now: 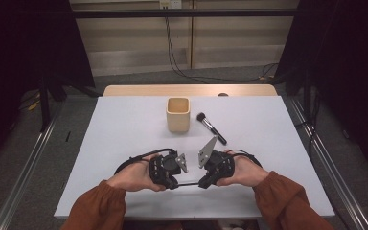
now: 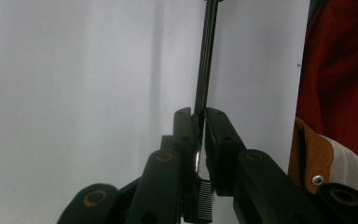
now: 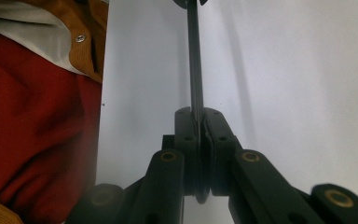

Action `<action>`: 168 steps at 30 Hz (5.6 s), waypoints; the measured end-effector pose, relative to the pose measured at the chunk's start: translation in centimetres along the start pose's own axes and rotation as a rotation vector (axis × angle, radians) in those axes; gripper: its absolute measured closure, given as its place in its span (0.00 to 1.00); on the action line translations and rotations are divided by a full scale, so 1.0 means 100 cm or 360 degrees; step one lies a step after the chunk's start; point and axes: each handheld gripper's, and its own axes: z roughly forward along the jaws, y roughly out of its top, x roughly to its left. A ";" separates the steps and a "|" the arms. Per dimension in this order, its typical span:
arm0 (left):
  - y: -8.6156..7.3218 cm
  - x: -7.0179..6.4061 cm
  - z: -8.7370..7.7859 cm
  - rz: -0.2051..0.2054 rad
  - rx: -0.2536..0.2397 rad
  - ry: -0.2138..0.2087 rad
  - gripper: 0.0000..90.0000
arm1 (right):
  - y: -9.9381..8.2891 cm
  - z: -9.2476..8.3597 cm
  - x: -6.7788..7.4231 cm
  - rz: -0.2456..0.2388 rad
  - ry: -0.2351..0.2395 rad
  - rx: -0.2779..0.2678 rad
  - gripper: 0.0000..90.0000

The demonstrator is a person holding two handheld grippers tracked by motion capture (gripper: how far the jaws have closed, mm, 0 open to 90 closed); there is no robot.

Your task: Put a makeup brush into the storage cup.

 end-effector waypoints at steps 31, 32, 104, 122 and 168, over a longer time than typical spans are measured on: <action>-0.030 0.013 -0.015 -0.0304 -0.0464 0.0232 0.23 | -0.018 -0.009 -0.004 0.0184 -0.0029 -0.0130 0.96; -0.031 0.014 -0.016 -0.0320 -0.0481 0.0233 0.21 | -0.018 -0.010 -0.004 0.0187 -0.0023 -0.0125 0.96; -0.091 0.003 -0.014 -0.0596 -0.0931 0.0521 0.05 | -0.061 -0.029 0.009 0.0293 -0.0482 -0.1131 0.96; -0.074 -0.001 -0.006 -0.0571 -0.1370 0.0615 0.08 | -0.062 -0.030 0.008 0.0288 -0.0504 -0.1222 0.96; -0.019 0.010 -0.009 -0.0527 -0.1695 0.0397 0.60 | -0.061 -0.026 0.010 0.0253 -0.0513 -0.1217 0.96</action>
